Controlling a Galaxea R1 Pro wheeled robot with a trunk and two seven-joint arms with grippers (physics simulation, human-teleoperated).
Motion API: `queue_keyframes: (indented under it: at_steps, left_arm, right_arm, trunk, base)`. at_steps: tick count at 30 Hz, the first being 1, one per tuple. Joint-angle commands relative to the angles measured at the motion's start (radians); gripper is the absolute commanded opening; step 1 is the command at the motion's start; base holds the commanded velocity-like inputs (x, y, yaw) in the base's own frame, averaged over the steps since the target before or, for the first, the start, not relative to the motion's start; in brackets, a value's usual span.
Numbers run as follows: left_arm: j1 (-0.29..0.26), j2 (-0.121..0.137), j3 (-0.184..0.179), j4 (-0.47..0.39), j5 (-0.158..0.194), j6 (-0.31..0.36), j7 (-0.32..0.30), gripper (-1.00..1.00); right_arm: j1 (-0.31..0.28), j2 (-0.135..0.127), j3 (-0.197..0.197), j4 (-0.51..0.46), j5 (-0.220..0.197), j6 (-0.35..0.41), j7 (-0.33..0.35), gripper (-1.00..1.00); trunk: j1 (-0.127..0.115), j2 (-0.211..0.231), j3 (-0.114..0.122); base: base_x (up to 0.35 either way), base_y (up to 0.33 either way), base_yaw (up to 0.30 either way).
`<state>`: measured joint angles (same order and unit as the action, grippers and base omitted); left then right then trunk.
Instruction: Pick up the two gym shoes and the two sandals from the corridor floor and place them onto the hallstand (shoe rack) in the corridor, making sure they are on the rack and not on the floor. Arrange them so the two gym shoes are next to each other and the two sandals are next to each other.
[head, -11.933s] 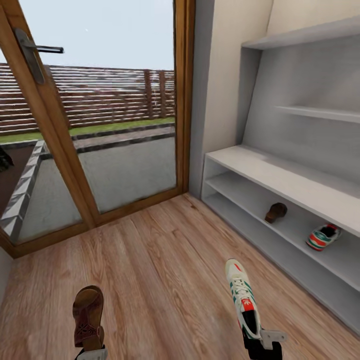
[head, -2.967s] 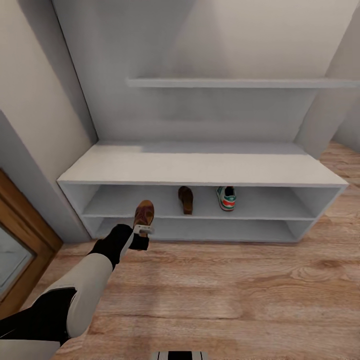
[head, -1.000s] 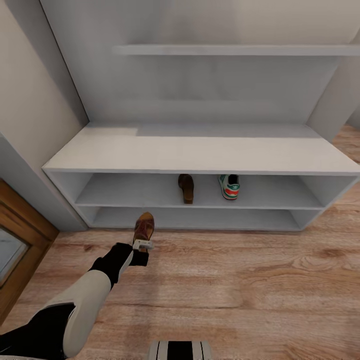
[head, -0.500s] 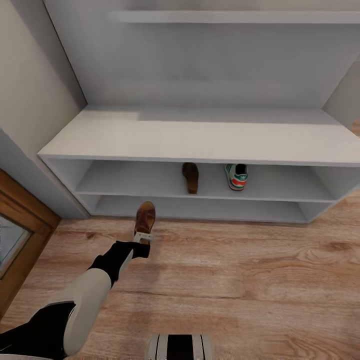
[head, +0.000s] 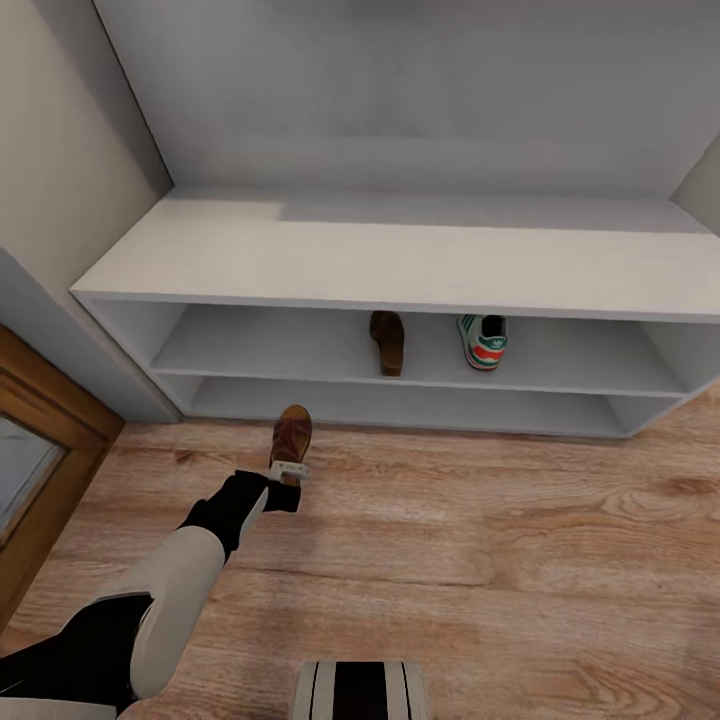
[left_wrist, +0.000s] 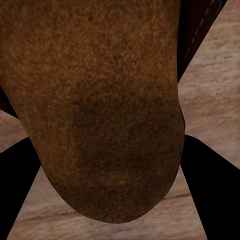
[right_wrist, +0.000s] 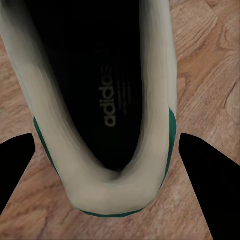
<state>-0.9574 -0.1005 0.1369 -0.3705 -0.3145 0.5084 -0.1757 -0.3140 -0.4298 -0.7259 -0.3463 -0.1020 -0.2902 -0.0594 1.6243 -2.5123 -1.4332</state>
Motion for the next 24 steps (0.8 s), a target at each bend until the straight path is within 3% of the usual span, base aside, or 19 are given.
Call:
queue_keyframes:
  at_steps: [1,5,13,24]
  left_arm:
    - [0.001,-0.001,0.007,-0.002,-0.011,0.004,-0.007,-1.0]
    - [0.0,-0.003,0.006,-0.002,-0.011,0.004,0.0,-1.0]
    - [0.022,0.004,-0.001,-0.017,-0.012,-0.032,-0.002,-1.0]
    - [0.02,0.003,0.002,-0.081,-0.011,-0.011,-0.005,-1.0]
  right_arm:
    - [0.0,0.0,0.002,0.001,-0.01,-0.004,0.0,-1.0]
    - [0.0,0.0,0.003,0.002,-0.01,-0.006,0.001,-1.0]
    - [0.002,0.038,0.002,0.005,-0.01,-0.015,-0.004,-1.0]
    - [0.003,0.042,0.002,0.004,-0.01,-0.017,-0.004,-1.0]
  trunk:
    - [0.0,0.0,-0.001]
    - [0.0,0.0,-0.001]
    - [0.0,0.0,0.0]
    - [-0.005,0.002,0.059]
  base:
    - [0.0,0.0,0.002]
    - [0.077,0.0,0.001]
    - [0.0,0.0,0.0]
    - [0.0,0.0,0.0]
